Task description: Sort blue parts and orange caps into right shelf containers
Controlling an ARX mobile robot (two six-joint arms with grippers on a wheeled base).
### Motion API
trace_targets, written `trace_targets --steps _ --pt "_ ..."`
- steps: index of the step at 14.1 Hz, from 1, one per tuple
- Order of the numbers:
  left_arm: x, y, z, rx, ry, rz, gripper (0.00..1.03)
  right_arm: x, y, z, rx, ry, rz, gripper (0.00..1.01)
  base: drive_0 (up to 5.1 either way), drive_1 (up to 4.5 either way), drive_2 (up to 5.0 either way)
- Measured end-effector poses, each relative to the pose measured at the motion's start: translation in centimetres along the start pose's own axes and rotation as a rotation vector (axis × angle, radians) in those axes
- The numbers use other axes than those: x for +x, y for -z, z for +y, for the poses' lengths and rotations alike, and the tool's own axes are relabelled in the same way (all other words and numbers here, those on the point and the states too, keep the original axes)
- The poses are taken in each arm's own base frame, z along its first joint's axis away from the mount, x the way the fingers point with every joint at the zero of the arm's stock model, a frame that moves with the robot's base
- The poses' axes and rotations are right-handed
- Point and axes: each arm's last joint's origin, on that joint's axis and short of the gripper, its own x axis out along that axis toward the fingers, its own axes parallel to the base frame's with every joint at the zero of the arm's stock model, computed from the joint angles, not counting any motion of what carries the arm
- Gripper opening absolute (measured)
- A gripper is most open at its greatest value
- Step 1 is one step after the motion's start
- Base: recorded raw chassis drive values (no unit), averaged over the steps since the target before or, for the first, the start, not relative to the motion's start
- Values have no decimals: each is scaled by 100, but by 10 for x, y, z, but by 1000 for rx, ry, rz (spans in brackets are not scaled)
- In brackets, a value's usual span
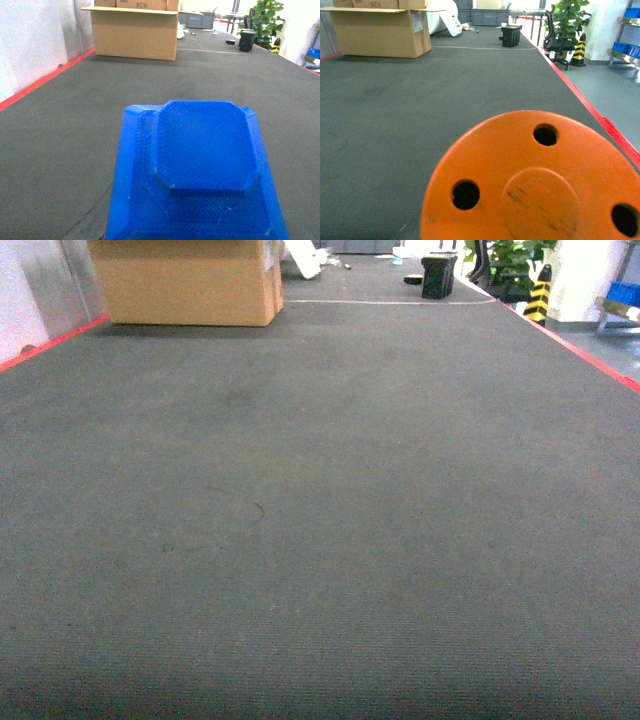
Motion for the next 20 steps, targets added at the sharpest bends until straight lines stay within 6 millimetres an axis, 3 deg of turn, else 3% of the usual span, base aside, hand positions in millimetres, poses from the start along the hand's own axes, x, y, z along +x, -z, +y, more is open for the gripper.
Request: trace_targets --steps 13,20 --pt "0 0 0 0 -2 0 42 0 0 0 0 0 0 44 0 0 0" --pt "0 0 0 0 -2 0 42 0 0 0 0 0 0 44 -170 -170 -170"
